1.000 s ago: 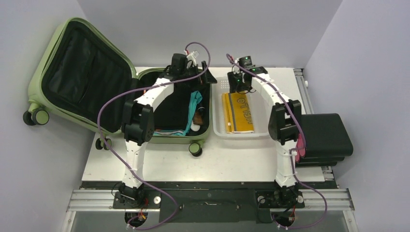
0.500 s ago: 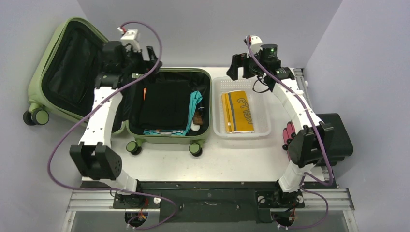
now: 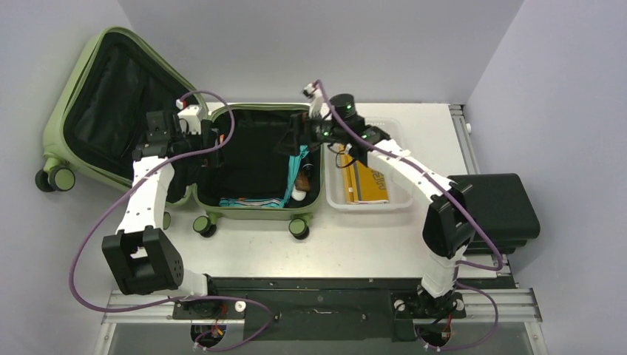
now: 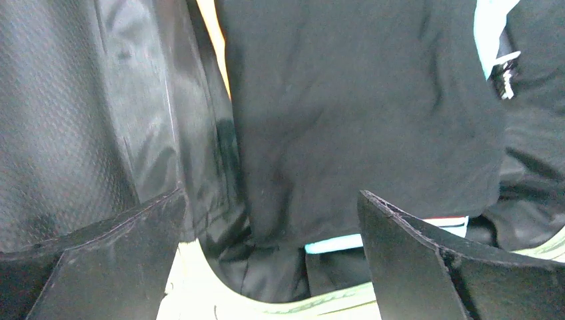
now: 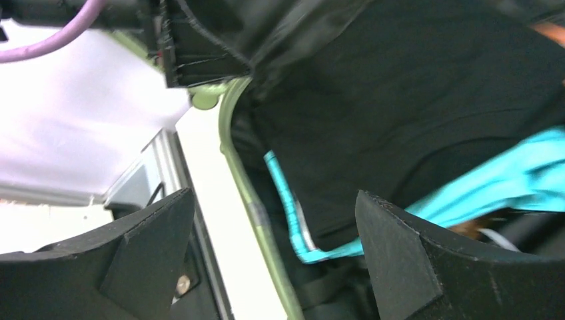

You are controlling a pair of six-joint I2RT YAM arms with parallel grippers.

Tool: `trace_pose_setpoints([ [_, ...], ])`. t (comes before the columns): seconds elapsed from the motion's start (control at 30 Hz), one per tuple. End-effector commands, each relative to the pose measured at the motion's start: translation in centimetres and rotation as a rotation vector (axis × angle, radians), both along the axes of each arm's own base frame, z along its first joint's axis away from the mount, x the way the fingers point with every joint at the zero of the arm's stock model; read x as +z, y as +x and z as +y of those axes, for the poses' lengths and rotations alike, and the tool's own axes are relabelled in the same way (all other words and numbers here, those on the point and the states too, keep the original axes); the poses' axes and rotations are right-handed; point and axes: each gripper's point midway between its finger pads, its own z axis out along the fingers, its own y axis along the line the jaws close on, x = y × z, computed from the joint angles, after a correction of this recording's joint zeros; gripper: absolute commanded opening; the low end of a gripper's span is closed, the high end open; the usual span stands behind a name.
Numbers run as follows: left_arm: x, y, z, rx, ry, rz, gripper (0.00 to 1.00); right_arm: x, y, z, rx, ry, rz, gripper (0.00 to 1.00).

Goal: Open, take out, and arrange the luggage
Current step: Pick up the clothes from the luggage.

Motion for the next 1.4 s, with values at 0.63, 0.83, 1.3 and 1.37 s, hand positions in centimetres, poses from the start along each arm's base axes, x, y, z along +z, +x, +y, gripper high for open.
trace_pose_setpoints([
  [0.63, -6.7, -2.3, -0.1, -0.107, -0.103, 0.112, 0.96, -11.1, -2.6, 2.1, 0.027, -0.302, 0.111, 0.81],
  [0.83, -8.4, -2.1, -0.9, -0.109, -0.18, 0.146, 0.96, -13.2, -2.9, 4.0, -0.016, -0.187, 0.3, 0.79],
  [1.3, -9.6, -1.1, -0.3, -0.081, -0.263, 0.183, 0.96, -12.9, -1.7, 7.2, 0.006, 0.041, 0.481, 0.75],
  [1.37, -9.5, -0.6, -0.2, -0.077, -0.264, 0.175, 0.96, -11.9, -0.8, 7.4, -0.013, 0.105, 0.49, 0.73],
])
